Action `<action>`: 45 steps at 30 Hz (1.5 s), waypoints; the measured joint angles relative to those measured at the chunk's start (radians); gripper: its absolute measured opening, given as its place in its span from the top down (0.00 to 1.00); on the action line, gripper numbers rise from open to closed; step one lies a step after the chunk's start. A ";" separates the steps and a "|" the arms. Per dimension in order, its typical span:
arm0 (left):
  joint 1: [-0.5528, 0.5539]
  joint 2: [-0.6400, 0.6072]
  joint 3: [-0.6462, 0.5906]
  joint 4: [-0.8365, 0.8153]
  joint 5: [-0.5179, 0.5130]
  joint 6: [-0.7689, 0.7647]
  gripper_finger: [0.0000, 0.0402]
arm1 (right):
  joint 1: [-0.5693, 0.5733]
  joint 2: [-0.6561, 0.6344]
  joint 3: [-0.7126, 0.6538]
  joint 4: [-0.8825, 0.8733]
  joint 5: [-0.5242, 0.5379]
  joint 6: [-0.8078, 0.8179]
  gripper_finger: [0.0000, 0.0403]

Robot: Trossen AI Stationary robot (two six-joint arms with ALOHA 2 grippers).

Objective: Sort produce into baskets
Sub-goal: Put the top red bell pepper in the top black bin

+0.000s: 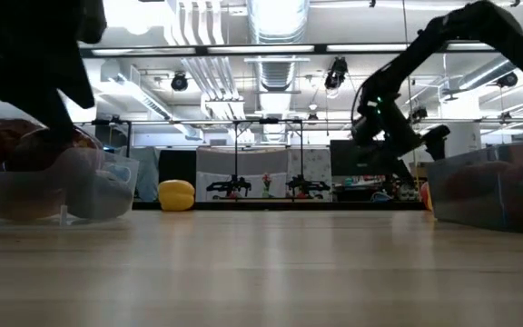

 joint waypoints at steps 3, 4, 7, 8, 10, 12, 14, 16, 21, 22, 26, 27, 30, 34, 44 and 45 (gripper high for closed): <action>0.043 -0.020 -0.006 -0.002 0.000 0.050 0.15 | -0.019 0.036 0.045 -0.007 0.023 0.059 0.01; 0.055 -0.026 -0.007 -0.002 0.000 0.061 0.15 | -0.023 0.048 0.060 -0.012 0.021 0.064 0.01; 0.072 -0.035 -0.008 -0.017 0.000 0.074 0.15 | -0.026 0.107 0.107 -0.069 0.004 0.084 0.01; 0.074 -0.037 -0.008 -0.024 -0.001 0.074 0.15 | -0.027 0.127 0.115 -0.066 -0.007 0.078 0.01; 0.076 -0.038 -0.008 -0.035 -0.002 0.073 0.15 | -0.027 0.151 0.107 -0.073 -0.050 0.060 0.01; 0.075 -0.038 -0.008 -0.045 -0.002 0.061 0.15 | -0.028 0.171 0.088 -0.071 -0.107 0.076 0.01; 0.075 -0.041 -0.008 -0.054 0.000 0.041 0.15 | -0.021 0.189 0.073 -0.068 -0.082 0.074 0.01; 0.074 -0.043 -0.008 -0.058 0.006 0.033 0.15 | -0.019 0.191 0.068 -0.067 -0.087 0.061 0.01; 0.074 -0.042 -0.008 -0.056 0.013 0.031 0.15 | -0.014 0.176 0.062 -0.068 -0.112 0.059 0.02; 0.073 -0.042 -0.008 -0.052 0.015 0.031 0.15 | -0.012 0.168 0.062 -0.068 -0.114 0.058 0.03; 0.073 -0.042 -0.009 -0.026 0.014 0.040 0.15 | 0.006 0.145 0.060 -0.069 -0.187 0.021 0.06; 0.073 -0.042 -0.009 -0.015 0.013 0.045 0.15 | 0.012 0.143 0.059 -0.069 -0.191 0.019 0.06; 0.073 -0.042 -0.009 0.014 0.009 0.052 0.15 | 0.036 0.134 0.059 -0.068 -0.192 0.011 0.09; 0.049 -0.041 -0.007 0.025 0.008 0.052 0.15 | 0.088 0.112 0.058 -0.066 -0.189 -0.047 0.14; -0.011 -0.041 0.023 0.044 -0.002 0.052 0.15 | 0.328 -0.197 0.049 -0.068 -0.190 -0.074 0.18; -0.016 -0.041 0.024 0.061 -0.007 0.055 0.15 | 0.373 -0.242 0.041 -0.068 -0.195 -0.050 0.18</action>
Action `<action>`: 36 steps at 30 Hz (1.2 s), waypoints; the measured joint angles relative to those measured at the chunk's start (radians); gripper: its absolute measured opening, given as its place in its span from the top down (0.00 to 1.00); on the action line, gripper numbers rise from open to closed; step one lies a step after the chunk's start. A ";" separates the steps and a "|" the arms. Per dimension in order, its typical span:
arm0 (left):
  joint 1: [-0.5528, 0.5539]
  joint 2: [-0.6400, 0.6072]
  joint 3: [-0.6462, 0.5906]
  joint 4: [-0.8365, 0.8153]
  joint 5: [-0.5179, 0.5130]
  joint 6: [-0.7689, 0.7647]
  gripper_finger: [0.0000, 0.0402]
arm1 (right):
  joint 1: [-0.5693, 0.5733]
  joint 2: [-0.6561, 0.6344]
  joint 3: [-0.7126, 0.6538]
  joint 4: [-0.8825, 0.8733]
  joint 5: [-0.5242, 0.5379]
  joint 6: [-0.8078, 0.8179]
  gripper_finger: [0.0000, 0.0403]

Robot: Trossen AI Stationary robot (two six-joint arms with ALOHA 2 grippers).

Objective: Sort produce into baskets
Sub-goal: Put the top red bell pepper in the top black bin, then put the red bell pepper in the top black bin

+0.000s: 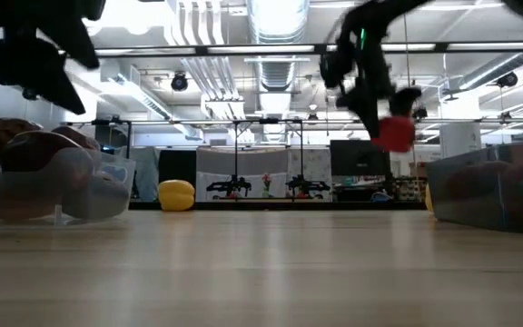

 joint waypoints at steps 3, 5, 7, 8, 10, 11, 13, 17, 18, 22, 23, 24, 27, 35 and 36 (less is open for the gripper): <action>-0.017 0.000 0.000 0.121 -0.035 0.062 0.15 | 0.153 -0.135 -0.039 0.000 -0.002 0.116 0.18; -0.033 0.000 0.000 0.239 -0.072 0.126 0.15 | 0.260 -0.215 -0.081 0.000 -0.001 0.214 0.18; -0.051 0.003 0.000 0.366 -0.102 0.201 0.15 | 0.372 -0.289 -0.139 -0.001 0.000 0.321 0.18; -0.059 0.007 0.001 0.425 -0.115 0.240 0.15 | 0.431 -0.322 -0.172 -0.001 0.000 0.384 0.18; -0.080 0.022 0.003 0.505 -0.129 0.300 0.15 | 0.545 -0.387 -0.248 -0.001 0.003 0.505 0.18; -0.091 0.032 0.006 0.526 -0.132 0.314 0.15 | 0.598 -0.417 -0.287 -0.001 0.006 0.564 0.18; -0.114 0.058 0.023 0.524 -0.134 0.315 0.15 | 0.691 -0.467 -0.368 -0.003 0.036 0.666 0.18; -0.174 0.119 0.071 0.461 -0.115 0.253 0.15 | 0.781 -0.551 -0.528 -0.003 0.086 0.806 0.18; -0.190 0.134 0.084 0.445 -0.097 0.236 0.15 | 0.782 -0.568 -0.564 -0.002 0.086 0.818 0.18; -0.254 0.199 0.140 0.385 -0.044 0.175 0.15 | 0.770 -0.606 -0.700 0.020 0.091 0.836 0.17; -0.269 0.216 0.154 0.366 -0.044 0.155 0.15 | 0.763 -0.612 -0.730 0.039 0.091 0.834 0.16; -0.284 0.232 0.170 0.343 -0.043 0.131 0.15 | 0.756 -0.615 -0.759 0.065 0.089 0.828 0.16; -0.324 0.276 0.228 0.227 -0.028 0.034 0.15 | 0.738 -0.615 -0.829 0.157 0.097 0.809 0.13; -0.425 0.421 0.501 -0.163 0.233 -0.230 0.15 | 0.678 -0.585 -0.892 0.260 0.113 0.788 0.07; -0.439 0.443 0.542 -0.204 0.249 -0.244 0.15 | 0.671 -0.586 -0.890 0.259 0.113 0.783 0.06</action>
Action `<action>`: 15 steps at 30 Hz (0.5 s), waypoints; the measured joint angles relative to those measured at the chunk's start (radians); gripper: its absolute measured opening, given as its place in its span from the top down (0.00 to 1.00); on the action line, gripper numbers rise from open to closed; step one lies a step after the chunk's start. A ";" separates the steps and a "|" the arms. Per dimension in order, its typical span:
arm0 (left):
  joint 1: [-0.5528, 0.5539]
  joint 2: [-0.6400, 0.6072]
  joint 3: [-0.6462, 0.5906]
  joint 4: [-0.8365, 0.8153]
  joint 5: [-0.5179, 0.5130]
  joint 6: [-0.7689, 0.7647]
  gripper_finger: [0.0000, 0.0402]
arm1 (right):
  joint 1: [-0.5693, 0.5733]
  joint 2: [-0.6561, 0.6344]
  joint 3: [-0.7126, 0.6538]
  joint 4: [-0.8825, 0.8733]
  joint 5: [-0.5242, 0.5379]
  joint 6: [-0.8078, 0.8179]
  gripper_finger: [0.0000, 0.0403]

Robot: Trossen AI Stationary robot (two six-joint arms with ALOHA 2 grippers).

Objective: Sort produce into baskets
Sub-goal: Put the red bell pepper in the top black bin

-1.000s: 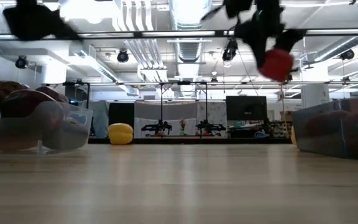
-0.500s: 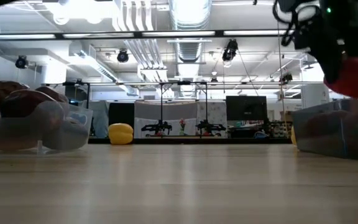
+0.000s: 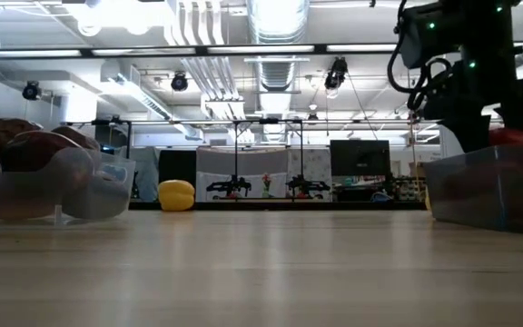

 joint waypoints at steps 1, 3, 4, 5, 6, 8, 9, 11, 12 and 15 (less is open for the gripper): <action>-0.016 0.023 0.041 -0.039 0.007 -0.011 0.15 | -0.007 -0.002 0.005 0.001 0.000 -0.006 0.05; -0.037 0.065 0.119 -0.136 0.025 -0.024 0.15 | -0.017 -0.004 0.017 0.001 0.000 -0.009 0.03; -0.048 0.085 0.155 -0.181 0.034 -0.031 0.15 | -0.017 -0.005 0.025 0.000 0.001 -0.009 0.02; -0.055 0.104 0.187 -0.226 0.053 -0.038 0.15 | -0.017 -0.005 0.033 0.000 0.004 -0.011 0.01; -0.059 0.121 0.215 -0.270 0.084 -0.047 0.15 | -0.017 -0.005 0.044 -0.001 0.008 -0.016 0.01; -0.070 0.148 0.262 -0.344 0.146 -0.055 0.15 | -0.017 -0.006 0.071 -0.001 0.018 -0.020 0.01; -0.076 0.158 0.277 -0.364 0.178 -0.058 0.15 | -0.015 -0.006 0.087 -0.001 0.024 -0.024 0.01; -0.093 0.171 0.295 -0.401 0.237 -0.065 0.15 | -0.010 -0.006 0.127 -0.002 0.028 -0.042 0.01; -0.103 0.173 0.295 -0.413 0.265 -0.074 0.15 | -0.005 -0.006 0.150 -0.001 0.030 -0.050 0.01; -0.130 0.174 0.275 -0.415 0.317 -0.124 0.15 | 0.023 -0.003 0.226 0.001 0.050 -0.062 0.01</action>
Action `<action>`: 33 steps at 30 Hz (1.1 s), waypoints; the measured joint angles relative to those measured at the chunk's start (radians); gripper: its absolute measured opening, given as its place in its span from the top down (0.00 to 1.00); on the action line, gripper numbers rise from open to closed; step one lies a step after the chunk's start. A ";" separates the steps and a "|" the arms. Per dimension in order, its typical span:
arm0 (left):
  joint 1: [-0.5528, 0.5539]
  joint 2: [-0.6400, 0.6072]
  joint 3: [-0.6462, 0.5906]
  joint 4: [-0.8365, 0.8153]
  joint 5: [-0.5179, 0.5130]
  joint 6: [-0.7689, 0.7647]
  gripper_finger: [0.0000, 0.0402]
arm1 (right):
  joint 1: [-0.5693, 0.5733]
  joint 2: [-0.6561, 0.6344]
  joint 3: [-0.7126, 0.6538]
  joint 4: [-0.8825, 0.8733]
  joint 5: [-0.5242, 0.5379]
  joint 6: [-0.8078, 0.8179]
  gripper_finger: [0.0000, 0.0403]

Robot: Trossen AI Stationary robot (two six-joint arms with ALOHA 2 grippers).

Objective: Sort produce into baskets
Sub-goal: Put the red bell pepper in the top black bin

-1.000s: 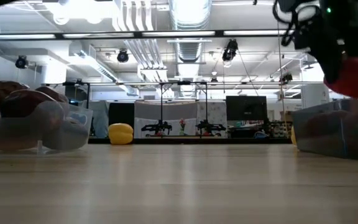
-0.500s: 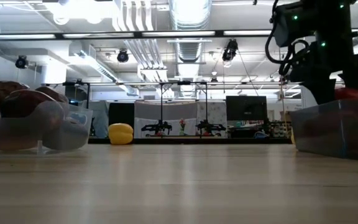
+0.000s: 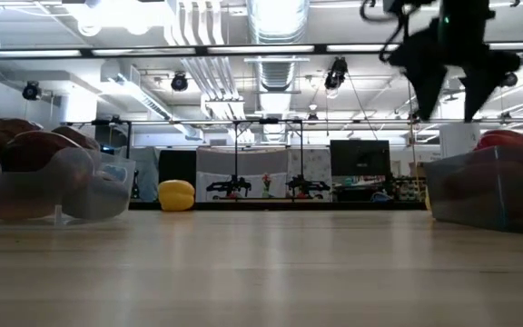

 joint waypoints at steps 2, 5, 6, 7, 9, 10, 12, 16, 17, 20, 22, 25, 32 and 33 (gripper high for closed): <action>-0.008 0.000 -0.023 -0.014 0.002 -0.042 0.15 | 0.026 0.000 0.052 0.001 0.036 -0.001 0.01; 0.000 0.000 -0.062 -0.071 0.006 -0.114 0.15 | 0.063 0.000 0.131 0.003 0.118 -0.009 0.01; 0.012 0.000 -0.072 -0.083 0.020 -0.115 0.15 | 0.072 0.000 0.157 0.003 0.140 -0.009 0.01; 0.026 0.000 -0.081 -0.088 0.035 -0.095 0.15 | 0.077 0.000 0.184 0.003 0.159 -0.009 0.01; 0.055 0.000 -0.101 -0.089 0.047 -0.010 0.15 | 0.081 0.000 0.233 0.003 0.181 -0.017 0.01; 0.066 0.000 -0.112 -0.084 0.051 0.043 0.15 | 0.082 0.001 0.256 0.004 0.185 -0.020 0.01; 0.084 0.003 -0.132 -0.077 0.082 0.160 0.15 | 0.082 0.001 0.299 0.005 0.188 -0.033 0.01; 0.101 0.010 -0.189 -0.077 0.190 0.413 0.15 | 0.083 0.001 0.354 0.007 0.191 -0.051 0.01; 0.107 0.010 -0.203 -0.078 0.208 0.458 0.15 | 0.083 0.002 0.362 0.007 0.197 -0.056 0.01; 0.125 0.010 -0.234 -0.046 0.247 0.561 0.15 | 0.082 0.002 0.373 0.007 0.205 -0.059 0.01; 0.130 0.010 -0.261 -0.013 0.268 0.611 0.15 | 0.082 0.002 0.375 0.005 0.204 -0.053 0.01; 0.127 0.013 -0.301 0.034 0.290 0.629 0.15 | 0.086 0.002 0.378 0.006 0.203 -0.045 0.01; 0.081 0.052 -0.330 0.150 0.342 0.660 0.13 | 0.086 0.002 0.378 0.006 0.185 -0.020 0.01; 0.077 0.065 -0.335 0.157 0.343 0.670 0.12 | 0.086 0.002 0.378 0.006 0.185 -0.017 0.01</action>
